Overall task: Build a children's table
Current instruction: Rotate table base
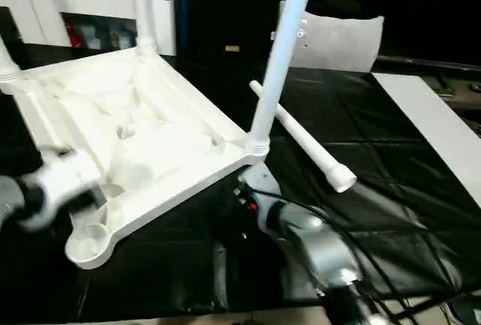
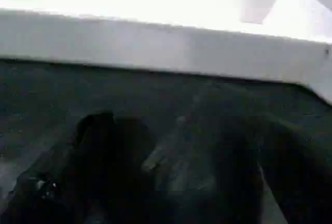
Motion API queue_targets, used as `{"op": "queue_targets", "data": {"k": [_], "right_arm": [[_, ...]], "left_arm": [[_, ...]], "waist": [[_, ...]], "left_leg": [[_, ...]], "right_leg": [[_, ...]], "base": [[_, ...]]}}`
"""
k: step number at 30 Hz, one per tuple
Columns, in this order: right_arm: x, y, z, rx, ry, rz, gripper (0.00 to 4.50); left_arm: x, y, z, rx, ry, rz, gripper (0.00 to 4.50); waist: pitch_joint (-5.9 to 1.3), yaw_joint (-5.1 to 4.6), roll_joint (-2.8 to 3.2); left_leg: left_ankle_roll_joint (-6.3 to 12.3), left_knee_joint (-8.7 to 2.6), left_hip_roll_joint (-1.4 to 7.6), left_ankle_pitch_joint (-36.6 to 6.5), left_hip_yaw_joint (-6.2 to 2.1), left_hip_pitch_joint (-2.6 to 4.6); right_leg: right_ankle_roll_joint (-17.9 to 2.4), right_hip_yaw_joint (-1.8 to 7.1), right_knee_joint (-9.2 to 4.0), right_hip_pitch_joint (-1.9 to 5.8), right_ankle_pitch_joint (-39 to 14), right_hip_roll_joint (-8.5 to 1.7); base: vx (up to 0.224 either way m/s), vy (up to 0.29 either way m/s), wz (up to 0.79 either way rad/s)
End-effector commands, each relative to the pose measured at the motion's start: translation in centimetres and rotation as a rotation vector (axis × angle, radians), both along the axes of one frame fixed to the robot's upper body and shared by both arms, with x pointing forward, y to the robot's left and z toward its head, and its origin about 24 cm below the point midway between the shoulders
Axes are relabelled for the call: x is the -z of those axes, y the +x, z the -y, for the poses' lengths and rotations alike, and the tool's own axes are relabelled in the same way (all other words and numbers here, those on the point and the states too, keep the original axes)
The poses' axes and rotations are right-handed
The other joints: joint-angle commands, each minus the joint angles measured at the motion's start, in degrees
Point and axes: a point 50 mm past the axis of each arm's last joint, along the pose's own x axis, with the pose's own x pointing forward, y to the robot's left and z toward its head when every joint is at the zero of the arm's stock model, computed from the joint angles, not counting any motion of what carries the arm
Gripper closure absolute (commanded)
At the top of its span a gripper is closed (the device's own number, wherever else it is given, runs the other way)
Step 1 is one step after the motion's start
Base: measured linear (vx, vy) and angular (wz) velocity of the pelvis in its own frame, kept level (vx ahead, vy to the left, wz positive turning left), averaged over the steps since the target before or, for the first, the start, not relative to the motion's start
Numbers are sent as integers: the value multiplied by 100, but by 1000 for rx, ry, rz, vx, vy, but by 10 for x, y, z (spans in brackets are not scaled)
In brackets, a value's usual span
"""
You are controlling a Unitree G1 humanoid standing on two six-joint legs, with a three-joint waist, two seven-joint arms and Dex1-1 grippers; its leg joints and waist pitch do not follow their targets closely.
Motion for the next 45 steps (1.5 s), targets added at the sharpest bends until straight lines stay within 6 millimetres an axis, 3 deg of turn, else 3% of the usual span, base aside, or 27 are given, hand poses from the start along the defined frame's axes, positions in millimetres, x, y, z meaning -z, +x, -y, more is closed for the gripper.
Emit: {"op": "queue_targets", "data": {"k": [1, 3, 7, 10, 18, 20, 25, 30, 33, 37, 38, 39, 45], "right_arm": [[-1, 6, 3, 42, -11, 12, 0], [-2, 11, -4, 54, 0, 28, 0], [-7, 22, -15, 80, 26, 49, 0], [-10, 27, -19, 86, 27, 59, 0], [-10, 33, -17, 104, 23, 73, 0], [-9, 32, -15, 105, 24, 71, 0], [-10, 31, -7, 132, 24, 88, 0], [-27, 39, 13, 203, 13, 140, 0], [-50, 52, 36, 265, -24, 200, 0], [-63, 65, 56, 313, -61, 210, 0], [-67, 70, 63, 327, -69, 202, 0], [-71, 75, 70, 339, -77, 195, 0], [-78, 92, 105, 436, -137, 138, 0]], "left_arm": [[7, -14, 15, 107, -61, -117, 409], [9, -21, 25, 154, -127, -187, 441], [8, -26, 49, 258, -253, -221, 449], [6, -25, 61, 301, -315, -216, 449], [5, 7, 97, 302, -467, -64, 449], [6, 13, 101, 287, -480, -32, 449], [15, 38, 98, 161, -397, 117, 449], [18, 51, 92, 79, -371, 204, 449], [8, 46, 97, 89, -483, 247, 449], [-1, 37, 100, 86, -592, 235, 449], [-3, 33, 100, 93, -605, 230, 417], [-4, 29, 99, 107, -606, 221, 417], [-8, 13, 94, 141, -592, 196, 367]], "waist": [[-266, -38, 165], [-275, -65, 179], [-308, -146, 176], [-309, -192, 145], [-332, -191, 141], [-348, -190, 154], [-348, -185, 147], [-350, -176, 147], [-331, -164, 164], [-316, -119, 183], [-313, -121, 180], [-289, -116, 200], [-271, -97, 177]], "left_leg": [[-338, -491, 179, -2201, -118, 61], [-377, -488, 183, -2096, -102, 55], [-464, -486, 182, -1900, -99, 35], [-416, -467, 164, -1891, -78, 25], [-336, -425, 144, -1647, -46, 2], [-326, -426, 145, -1606, -60, -18], [-252, -414, 145, -1601, -48, -5], [-226, -417, 145, -1649, -56, 1], [-230, -416, 160, -1641, -56, 13], [-187, -396, 146, -1554, -27, 10], [-186, -392, 150, -1563, -23, 16], [-181, -397, 142, -1605, -25, 4], [-120, -352, 132, -1520, -4, -7]], "right_leg": [[-654, 278, -458, 134, -2862, -413], [-727, 288, -413, 144, -2501, -395], [-859, 285, -354, 191, -2107, -386], [-841, 294, -367, 207, -2178, -393], [-748, 293, -372, 213, -2114, -362], [-743, 289, -359, 244, -2056, -364], [-735, 277, -380, 230, -2030, -338], [-674, 269, -401, 233, -2161, -343], [-752, 266, -383, 231, -2028, -334], [-822, 271, -370, 221, -1877, -329], [-849, 272, -358, 208, -1878, -331], [-866, 265, -368, 208, -1915, -316], [-930, 254, -354, 198, -1997, -321]], "base": [[0, 0, 0], [0, 0, 0], [0, 0, 0], [0, 0, 0], [0, 0, 0], [0, 0, 0], [0, 0, 0], [0, 0, 0], [0, 0, 0], [0, 0, 0], [0, 0, 0], [0, 0, 0], [0, 0, 0]]}}
